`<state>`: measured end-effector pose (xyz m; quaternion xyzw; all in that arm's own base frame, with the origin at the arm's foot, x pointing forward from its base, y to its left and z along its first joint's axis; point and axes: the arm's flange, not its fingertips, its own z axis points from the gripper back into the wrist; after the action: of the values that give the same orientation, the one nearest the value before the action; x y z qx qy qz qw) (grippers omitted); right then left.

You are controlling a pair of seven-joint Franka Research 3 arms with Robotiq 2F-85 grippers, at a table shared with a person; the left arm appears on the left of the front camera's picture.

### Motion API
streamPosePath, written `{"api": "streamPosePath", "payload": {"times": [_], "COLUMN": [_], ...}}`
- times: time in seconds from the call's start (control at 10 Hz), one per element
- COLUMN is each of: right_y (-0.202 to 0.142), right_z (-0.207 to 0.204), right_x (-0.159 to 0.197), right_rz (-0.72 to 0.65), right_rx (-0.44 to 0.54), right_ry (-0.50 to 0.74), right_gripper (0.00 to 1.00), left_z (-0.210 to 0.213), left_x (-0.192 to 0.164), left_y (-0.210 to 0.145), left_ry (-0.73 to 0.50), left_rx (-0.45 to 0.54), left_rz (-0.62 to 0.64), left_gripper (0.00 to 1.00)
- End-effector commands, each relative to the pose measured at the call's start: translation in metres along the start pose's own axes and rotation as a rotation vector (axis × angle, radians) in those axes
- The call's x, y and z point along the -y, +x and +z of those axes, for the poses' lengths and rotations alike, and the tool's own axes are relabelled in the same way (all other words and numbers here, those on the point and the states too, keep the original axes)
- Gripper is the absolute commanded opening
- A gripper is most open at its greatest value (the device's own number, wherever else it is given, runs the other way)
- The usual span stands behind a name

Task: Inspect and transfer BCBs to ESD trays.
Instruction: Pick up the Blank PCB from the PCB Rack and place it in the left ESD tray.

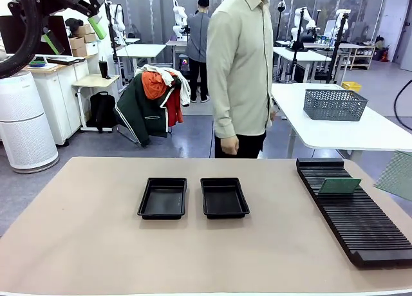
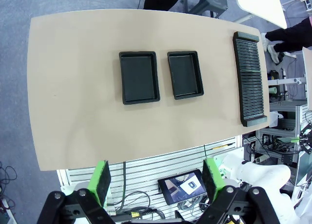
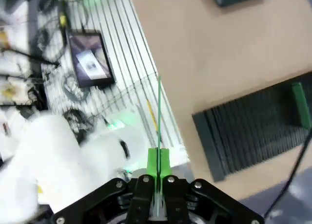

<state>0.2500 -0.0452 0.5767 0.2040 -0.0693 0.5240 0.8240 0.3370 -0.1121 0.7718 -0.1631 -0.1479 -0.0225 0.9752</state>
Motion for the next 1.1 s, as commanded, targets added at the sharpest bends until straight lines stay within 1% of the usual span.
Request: {"api": "streamPosePath", "payload": {"times": [0.0,0.2,0.4,0.8,0.9,1.0], "right_y": [0.03,0.058,0.086,0.146,0.163,0.177], "right_z": [-0.007,-0.031,-0.059,-0.115,-0.132,-0.146], "right_x": [0.006,0.015,0.025,0.041,0.048,0.052], "right_rz": [-0.188,-0.353,-0.502,-0.648,-0.736,-0.751], "right_rx": [0.108,0.181,0.266,0.409,0.455,0.496], "right_ry": [0.114,0.221,0.294,0.349,0.358,0.377], "right_gripper": [0.03,0.03,0.03,0.03,0.03,0.03], "left_z": [-0.001,-0.001,-0.001,-0.001,-0.001,-0.001], "left_x": [0.0,0.0,0.0,0.0,0.0,0.0], "left_y": [-0.001,-0.001,-0.001,-0.001,-0.001,-0.001], "left_ry": [0.0,0.0,0.0,0.0,0.0,0.0], "left_rx": [-0.001,-0.001,-0.001,-0.001,-0.001,-0.001], "left_rz": [0.0,0.0,0.0,0.0,0.0,0.0], "left_gripper": [1.0,1.0,1.0,1.0,1.0,1.0]}}
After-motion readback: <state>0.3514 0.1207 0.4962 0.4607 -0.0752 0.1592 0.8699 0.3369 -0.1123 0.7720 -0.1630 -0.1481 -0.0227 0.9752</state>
